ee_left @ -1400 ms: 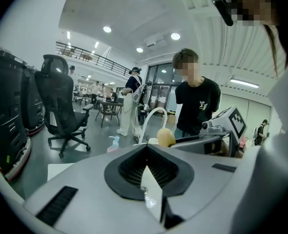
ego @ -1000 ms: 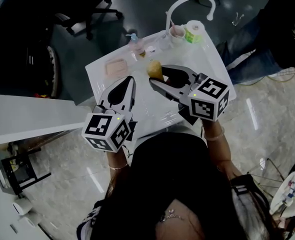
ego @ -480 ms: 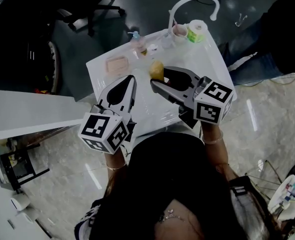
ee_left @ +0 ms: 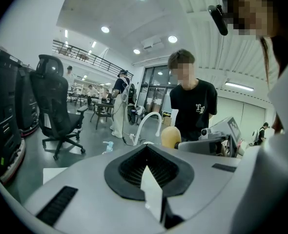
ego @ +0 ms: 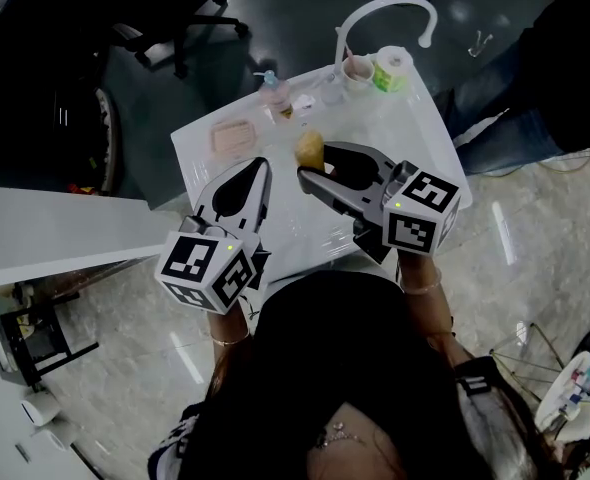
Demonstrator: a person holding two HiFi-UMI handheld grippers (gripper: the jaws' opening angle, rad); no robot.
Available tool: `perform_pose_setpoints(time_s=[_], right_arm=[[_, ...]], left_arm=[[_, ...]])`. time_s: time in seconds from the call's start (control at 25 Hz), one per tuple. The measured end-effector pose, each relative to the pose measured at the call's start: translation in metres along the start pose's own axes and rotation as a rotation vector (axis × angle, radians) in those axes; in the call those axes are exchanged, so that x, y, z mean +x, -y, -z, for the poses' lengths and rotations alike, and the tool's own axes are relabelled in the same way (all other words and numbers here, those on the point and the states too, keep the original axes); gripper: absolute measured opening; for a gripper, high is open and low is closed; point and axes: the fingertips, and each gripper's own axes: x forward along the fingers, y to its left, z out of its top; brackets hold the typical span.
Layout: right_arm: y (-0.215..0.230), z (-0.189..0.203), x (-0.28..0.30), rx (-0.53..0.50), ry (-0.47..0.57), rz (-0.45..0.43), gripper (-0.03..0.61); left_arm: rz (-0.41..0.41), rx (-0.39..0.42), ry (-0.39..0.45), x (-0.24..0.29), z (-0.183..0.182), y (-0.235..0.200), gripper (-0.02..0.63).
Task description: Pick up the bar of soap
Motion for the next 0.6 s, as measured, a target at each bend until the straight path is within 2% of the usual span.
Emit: perform_pose_setpoints(time_s=[0.6], right_arm=[[0.0024,-0.0045,0.001,0.008,0.01,0.005,0.186]], left_arm=[[-0.013,0.015,0.008,0.0035,-0.0063,-0.0041,0.008]])
